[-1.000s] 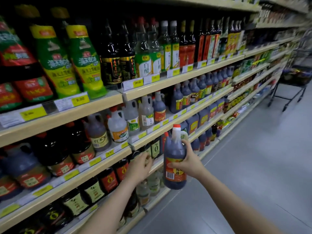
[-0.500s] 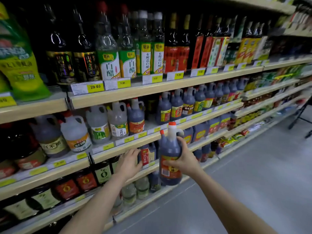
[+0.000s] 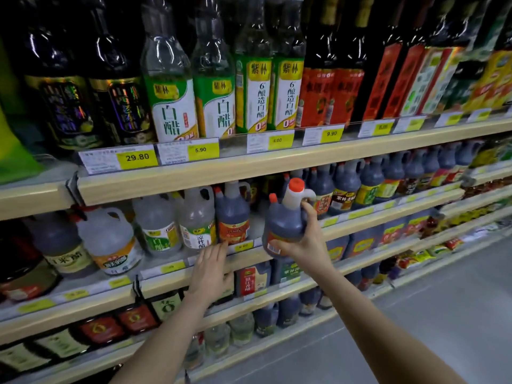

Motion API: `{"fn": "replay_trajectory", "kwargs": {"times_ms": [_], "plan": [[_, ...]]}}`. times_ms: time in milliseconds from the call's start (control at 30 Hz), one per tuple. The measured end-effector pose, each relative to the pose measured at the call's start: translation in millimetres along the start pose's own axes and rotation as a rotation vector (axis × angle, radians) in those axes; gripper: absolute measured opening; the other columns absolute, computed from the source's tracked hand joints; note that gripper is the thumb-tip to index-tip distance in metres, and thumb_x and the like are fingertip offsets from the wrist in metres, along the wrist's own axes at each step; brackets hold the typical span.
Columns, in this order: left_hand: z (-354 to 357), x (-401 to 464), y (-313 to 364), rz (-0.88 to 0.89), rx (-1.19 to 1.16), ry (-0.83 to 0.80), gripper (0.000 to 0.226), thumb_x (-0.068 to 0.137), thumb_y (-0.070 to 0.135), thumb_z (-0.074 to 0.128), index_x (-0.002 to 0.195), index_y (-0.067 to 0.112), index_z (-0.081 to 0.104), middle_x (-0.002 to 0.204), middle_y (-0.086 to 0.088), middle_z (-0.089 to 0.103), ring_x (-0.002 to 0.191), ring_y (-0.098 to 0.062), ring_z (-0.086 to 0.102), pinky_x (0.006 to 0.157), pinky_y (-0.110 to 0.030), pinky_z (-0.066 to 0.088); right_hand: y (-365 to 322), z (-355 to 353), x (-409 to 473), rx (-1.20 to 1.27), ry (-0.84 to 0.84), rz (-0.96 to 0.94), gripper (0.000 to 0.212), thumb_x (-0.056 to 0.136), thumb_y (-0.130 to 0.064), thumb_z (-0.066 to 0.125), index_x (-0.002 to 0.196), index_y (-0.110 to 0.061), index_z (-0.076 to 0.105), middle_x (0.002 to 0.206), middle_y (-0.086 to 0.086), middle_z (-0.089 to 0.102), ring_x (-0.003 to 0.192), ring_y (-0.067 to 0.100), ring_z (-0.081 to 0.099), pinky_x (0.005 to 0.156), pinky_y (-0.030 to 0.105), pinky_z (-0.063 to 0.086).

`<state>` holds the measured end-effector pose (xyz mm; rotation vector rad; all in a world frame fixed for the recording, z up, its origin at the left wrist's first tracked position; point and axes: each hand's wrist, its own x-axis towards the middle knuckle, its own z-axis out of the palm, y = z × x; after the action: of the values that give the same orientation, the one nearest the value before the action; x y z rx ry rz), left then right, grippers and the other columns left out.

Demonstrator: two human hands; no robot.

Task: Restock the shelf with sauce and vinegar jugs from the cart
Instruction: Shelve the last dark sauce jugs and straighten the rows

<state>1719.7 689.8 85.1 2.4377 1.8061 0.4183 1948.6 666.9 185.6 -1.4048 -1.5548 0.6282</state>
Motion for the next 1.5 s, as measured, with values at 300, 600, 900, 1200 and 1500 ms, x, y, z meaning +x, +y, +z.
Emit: {"fn": "replay_trajectory", "kwargs": {"times_ms": [300,600,900,1200,1500], "plan": [[22.1,3.6,5.1,-0.076,-0.079,0.112,0.067,0.068,0.049,0.054,0.123,0.014,0.042,0.111,-0.003,0.052,0.107,-0.024,0.044,0.100,-0.035,0.029,29.8,45.7,69.6,0.006,0.043,-0.141,0.074,0.068,-0.020,0.082,0.124,-0.027,0.035,0.125,0.001,0.041,0.113,-0.001,0.041,0.094,0.014,0.040],[36.0,10.5,14.1,-0.135,-0.020,0.288,0.068,0.064,0.052,0.059,0.118,0.011,0.050,0.109,-0.002,0.051,0.106,-0.021,0.042,0.098,-0.030,0.028,64.5,58.9,93.4,-0.080,-0.114,-0.153,0.096,0.069,-0.022,0.081,0.143,-0.011,0.021,0.140,0.012,0.034,0.128,0.022,0.038,0.091,0.016,0.030],[41.2,8.8,18.2,-0.143,-0.005,0.324,0.065,0.068,0.052,0.057,0.118,0.012,0.049,0.109,0.000,0.051,0.107,-0.019,0.041,0.098,-0.027,0.026,51.8,52.6,95.0,-0.734,-0.019,-0.152,0.092,0.078,-0.057,0.061,0.147,-0.025,0.010,0.121,0.013,0.047,0.106,0.033,0.052,0.062,0.034,0.038],[7.3,43.5,18.4,0.021,0.114,0.633,0.056,0.079,0.031,0.066,0.129,0.013,0.047,0.138,-0.007,0.037,0.124,-0.028,0.038,0.101,-0.043,0.039,66.2,46.1,102.2,-0.621,0.006,-0.282,0.091,0.075,-0.050,0.068,0.145,-0.021,0.017,0.109,0.008,0.066,0.095,0.031,0.064,0.066,0.035,0.047],[18.6,86.6,24.8,0.025,0.287,0.713,0.070,0.077,0.031,0.071,0.136,0.012,0.039,0.143,-0.004,0.031,0.133,-0.035,0.029,0.101,-0.049,0.043,74.4,62.8,109.1,-0.464,0.000,-0.298,0.094,0.077,-0.040,0.071,0.147,-0.020,0.011,0.115,0.010,0.062,0.102,0.033,0.060,0.074,0.038,0.049]]}}
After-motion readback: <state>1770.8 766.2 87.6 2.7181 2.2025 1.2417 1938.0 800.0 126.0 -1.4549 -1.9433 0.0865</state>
